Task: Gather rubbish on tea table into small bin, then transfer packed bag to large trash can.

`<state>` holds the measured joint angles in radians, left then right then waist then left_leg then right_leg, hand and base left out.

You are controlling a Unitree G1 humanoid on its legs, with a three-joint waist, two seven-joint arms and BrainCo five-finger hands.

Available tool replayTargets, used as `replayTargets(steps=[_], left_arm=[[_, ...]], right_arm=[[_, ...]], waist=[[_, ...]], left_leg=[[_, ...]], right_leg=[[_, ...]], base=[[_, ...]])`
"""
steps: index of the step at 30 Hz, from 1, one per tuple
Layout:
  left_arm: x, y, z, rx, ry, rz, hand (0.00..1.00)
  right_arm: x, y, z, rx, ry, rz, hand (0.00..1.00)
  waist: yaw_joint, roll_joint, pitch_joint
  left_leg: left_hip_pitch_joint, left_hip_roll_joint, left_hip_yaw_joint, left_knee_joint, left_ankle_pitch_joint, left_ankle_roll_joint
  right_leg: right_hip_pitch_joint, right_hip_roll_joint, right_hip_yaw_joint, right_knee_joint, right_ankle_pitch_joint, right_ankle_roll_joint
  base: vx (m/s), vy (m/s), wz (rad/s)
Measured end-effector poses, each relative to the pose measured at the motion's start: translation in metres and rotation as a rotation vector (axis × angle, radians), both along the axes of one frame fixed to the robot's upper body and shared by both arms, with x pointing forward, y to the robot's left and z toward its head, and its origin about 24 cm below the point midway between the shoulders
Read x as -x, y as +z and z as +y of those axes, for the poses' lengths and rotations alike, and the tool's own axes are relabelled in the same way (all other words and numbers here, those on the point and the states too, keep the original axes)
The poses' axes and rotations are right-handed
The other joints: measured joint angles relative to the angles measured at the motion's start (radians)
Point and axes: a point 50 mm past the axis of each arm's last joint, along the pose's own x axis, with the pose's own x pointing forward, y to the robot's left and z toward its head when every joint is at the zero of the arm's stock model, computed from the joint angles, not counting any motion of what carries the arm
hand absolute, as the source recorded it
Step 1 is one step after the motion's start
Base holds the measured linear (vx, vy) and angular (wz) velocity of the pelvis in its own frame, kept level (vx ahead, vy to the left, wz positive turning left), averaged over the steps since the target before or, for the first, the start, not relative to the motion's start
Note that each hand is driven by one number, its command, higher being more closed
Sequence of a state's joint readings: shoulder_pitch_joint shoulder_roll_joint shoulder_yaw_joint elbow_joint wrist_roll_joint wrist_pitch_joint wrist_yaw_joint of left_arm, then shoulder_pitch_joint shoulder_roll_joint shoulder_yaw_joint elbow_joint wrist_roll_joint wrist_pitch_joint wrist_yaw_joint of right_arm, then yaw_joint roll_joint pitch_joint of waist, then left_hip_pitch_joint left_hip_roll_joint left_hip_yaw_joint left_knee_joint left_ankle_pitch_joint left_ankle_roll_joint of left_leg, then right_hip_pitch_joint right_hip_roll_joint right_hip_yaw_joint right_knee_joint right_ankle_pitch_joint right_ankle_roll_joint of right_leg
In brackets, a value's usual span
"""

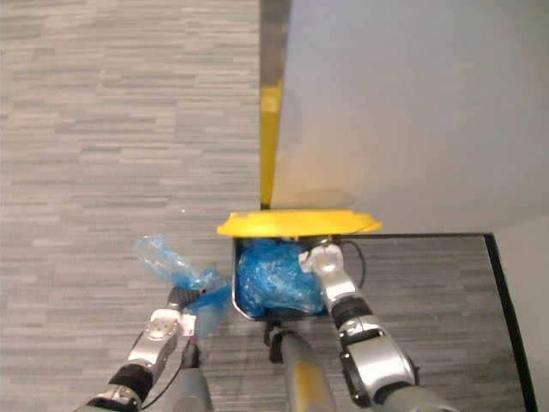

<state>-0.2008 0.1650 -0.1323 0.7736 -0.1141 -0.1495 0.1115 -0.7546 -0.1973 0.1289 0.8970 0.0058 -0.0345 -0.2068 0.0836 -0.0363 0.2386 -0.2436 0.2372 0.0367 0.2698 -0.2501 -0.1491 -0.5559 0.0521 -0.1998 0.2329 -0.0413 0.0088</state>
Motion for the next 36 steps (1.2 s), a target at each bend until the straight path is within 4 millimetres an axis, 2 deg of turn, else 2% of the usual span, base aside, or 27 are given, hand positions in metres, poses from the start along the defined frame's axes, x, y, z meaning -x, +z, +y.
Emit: replayTargets(steps=[2, 9, 15, 18, 23, 27, 31, 36], left_arm=[[-0.003, 0.006, -0.004, 0.009, -0.019, -0.031, 1.00], [-0.011, 0.029, -0.014, 0.047, -0.081, -0.152, 1.00], [-0.019, 0.056, -0.024, 0.087, -0.145, -0.270, 1.00], [-0.023, 0.077, -0.036, 0.128, -0.216, -0.359, 1.00], [-0.025, 0.103, -0.059, 0.212, -0.331, -0.451, 1.00], [-0.022, 0.129, -0.078, 0.291, -0.415, -0.552, 1.00], [-0.014, 0.147, -0.094, 0.353, -0.483, -0.615, 1.00], [-0.007, 0.184, -0.123, 0.442, -0.589, -0.755, 1.00]], right_arm=[[-0.009, 0.016, -0.002, -0.011, -0.014, -0.032, 0.00], [-0.023, 0.048, -0.014, -0.041, -0.064, -0.090, 0.00], [-0.027, 0.062, -0.020, -0.054, -0.083, -0.119, 0.00], [-0.030, 0.071, -0.017, -0.056, -0.078, -0.137, 0.00], [-0.030, 0.073, -0.019, -0.052, -0.083, -0.135, 0.00], [-0.030, 0.073, -0.022, -0.047, -0.087, -0.130, 0.00], [-0.030, 0.073, -0.021, -0.046, -0.080, -0.129, 0.00], [-0.030, 0.074, -0.020, -0.048, -0.070, -0.131, 0.00]], waist=[[-0.001, -0.003, 0.018], [-0.002, -0.008, 0.042], [-0.010, -0.009, 0.074], [-0.026, -0.008, 0.088], [-0.029, -0.008, 0.091], [-0.030, -0.010, 0.107], [-0.029, -0.011, 0.108], [-0.029, -0.011, 0.108]], left_leg=[[-0.001, -0.004, -0.008, -0.005, 0.006, -0.003], [-0.051, -0.028, -0.030, 0.021, 0.011, -0.011], [-0.056, -0.028, -0.049, 0.032, 0.011, -0.014], [-0.064, -0.028, -0.048, 0.053, 0.007, -0.019], [-0.068, -0.033, -0.043, 0.075, -0.004, -0.020], [-0.066, -0.033, -0.042, 0.104, -0.024, -0.017], [-0.066, -0.036, -0.030, 0.119, -0.032, -0.014], [-0.061, -0.036, -0.019, 0.119, -0.031, -0.017]], right_leg=[[0.014, 0.001, -0.004, -0.029, 0.024, -0.005], [0.048, -0.013, -0.004, -0.139, 0.103, 0.037], [0.066, -0.013, -0.013, -0.155, 0.109, 0.041], [0.068, -0.013, -0.013, -0.155, 0.110, 0.040], [0.072, -0.015, -0.005, -0.155, 0.121, 0.025], [0.089, -0.016, -0.001, -0.155, 0.121, 0.025], [0.089, -0.017, 0.011, -0.155, 0.117, 0.031], [0.089, -0.017, 0.020, -0.155, 0.124, 0.021]], base=[[-0.09, 0.014, 0.06], [-0.08, 0.062, 0.08], [0.03, 0.022, 0.08], [0.07, 0.032, -0.03], [0.06, 0.043, -0.03], [0.03, 0.039, -0.01], [0.02, 0.027, -0.07], [0.04, 0.004, -0.05]])
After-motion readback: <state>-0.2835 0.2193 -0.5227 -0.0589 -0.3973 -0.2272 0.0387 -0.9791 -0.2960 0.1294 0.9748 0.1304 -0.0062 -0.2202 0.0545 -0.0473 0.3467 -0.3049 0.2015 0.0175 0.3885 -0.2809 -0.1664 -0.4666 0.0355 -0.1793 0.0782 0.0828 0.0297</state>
